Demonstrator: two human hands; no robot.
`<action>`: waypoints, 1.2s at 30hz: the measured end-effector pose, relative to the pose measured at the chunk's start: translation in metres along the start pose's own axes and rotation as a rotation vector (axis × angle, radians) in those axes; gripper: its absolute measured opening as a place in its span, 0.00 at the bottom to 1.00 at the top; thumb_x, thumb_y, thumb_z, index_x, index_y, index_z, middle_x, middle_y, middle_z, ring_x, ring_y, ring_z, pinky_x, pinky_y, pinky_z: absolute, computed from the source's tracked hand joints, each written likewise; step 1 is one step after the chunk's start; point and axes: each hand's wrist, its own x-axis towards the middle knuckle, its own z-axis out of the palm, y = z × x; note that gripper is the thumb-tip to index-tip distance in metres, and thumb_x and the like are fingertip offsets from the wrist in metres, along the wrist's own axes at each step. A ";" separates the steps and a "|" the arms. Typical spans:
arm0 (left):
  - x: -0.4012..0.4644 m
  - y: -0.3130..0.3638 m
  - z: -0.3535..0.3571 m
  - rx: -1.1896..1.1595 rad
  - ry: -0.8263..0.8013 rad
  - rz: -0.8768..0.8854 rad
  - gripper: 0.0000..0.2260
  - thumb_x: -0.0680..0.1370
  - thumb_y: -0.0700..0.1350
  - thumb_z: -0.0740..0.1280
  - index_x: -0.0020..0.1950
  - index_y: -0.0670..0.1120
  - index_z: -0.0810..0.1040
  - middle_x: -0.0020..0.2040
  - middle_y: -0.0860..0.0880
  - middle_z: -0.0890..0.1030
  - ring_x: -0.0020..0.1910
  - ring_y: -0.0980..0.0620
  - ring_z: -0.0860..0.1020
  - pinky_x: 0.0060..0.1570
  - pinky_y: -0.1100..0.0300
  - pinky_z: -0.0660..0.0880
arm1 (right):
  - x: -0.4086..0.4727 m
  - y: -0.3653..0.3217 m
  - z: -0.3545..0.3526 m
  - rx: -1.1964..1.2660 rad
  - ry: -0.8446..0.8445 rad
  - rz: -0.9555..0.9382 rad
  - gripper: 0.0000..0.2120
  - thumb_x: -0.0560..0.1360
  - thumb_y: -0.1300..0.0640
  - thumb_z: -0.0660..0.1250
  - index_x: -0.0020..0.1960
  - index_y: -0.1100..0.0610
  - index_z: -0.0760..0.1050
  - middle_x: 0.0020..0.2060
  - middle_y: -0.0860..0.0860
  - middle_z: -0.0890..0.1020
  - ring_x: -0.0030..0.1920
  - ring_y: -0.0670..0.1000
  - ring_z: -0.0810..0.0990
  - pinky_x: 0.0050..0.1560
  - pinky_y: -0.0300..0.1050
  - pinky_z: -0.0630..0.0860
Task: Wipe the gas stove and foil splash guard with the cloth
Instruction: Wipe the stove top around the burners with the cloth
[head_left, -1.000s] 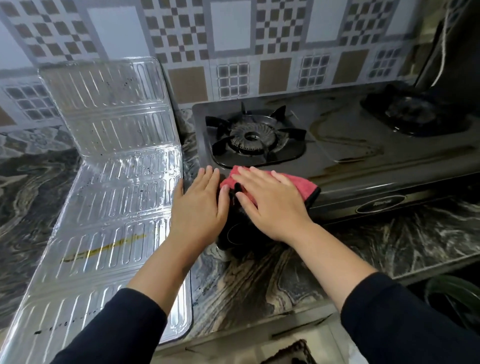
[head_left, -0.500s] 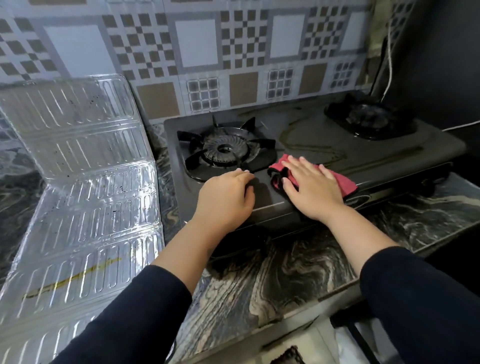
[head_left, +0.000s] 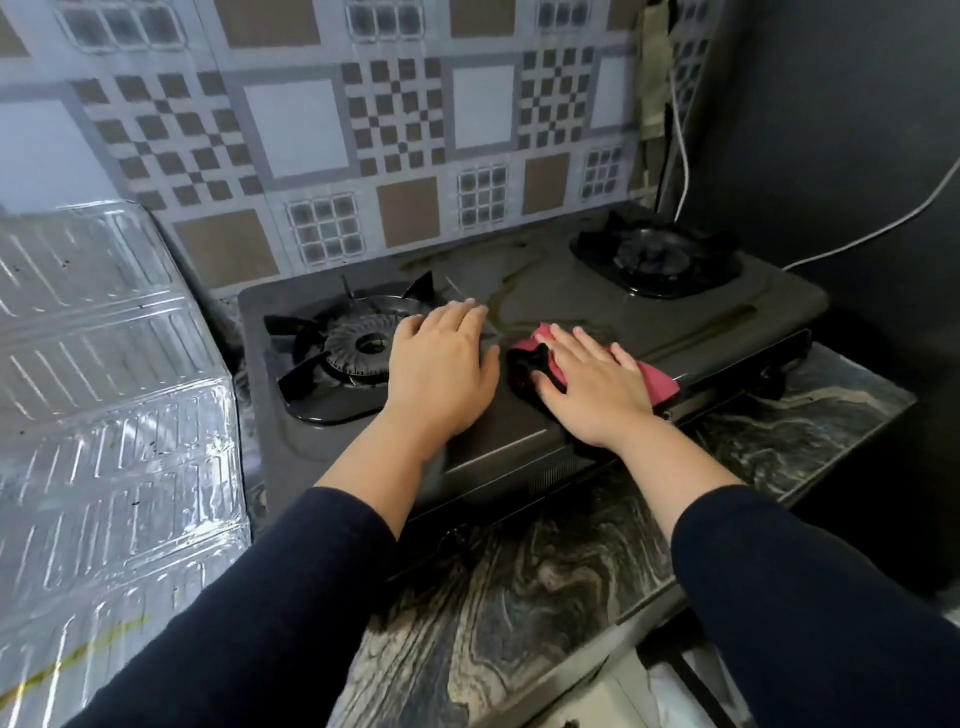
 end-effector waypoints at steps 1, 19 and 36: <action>0.008 0.000 0.005 -0.005 -0.052 -0.019 0.24 0.80 0.54 0.56 0.75 0.46 0.63 0.76 0.48 0.65 0.76 0.50 0.60 0.72 0.46 0.55 | 0.004 0.003 -0.001 0.002 -0.013 0.004 0.28 0.78 0.39 0.46 0.76 0.42 0.48 0.77 0.40 0.48 0.77 0.43 0.45 0.76 0.53 0.45; 0.027 0.005 0.038 0.007 -0.290 -0.301 0.34 0.78 0.65 0.38 0.79 0.46 0.43 0.79 0.51 0.40 0.77 0.54 0.38 0.74 0.41 0.37 | 0.037 0.001 -0.006 0.032 -0.103 -0.207 0.27 0.80 0.44 0.47 0.77 0.44 0.47 0.77 0.40 0.46 0.77 0.43 0.41 0.76 0.56 0.40; 0.088 0.106 0.047 -0.126 -0.428 -0.114 0.29 0.82 0.59 0.48 0.79 0.45 0.49 0.80 0.49 0.47 0.78 0.51 0.42 0.74 0.40 0.39 | 0.034 0.109 -0.023 0.010 -0.002 0.234 0.28 0.79 0.42 0.46 0.77 0.50 0.49 0.78 0.43 0.48 0.77 0.45 0.42 0.76 0.57 0.40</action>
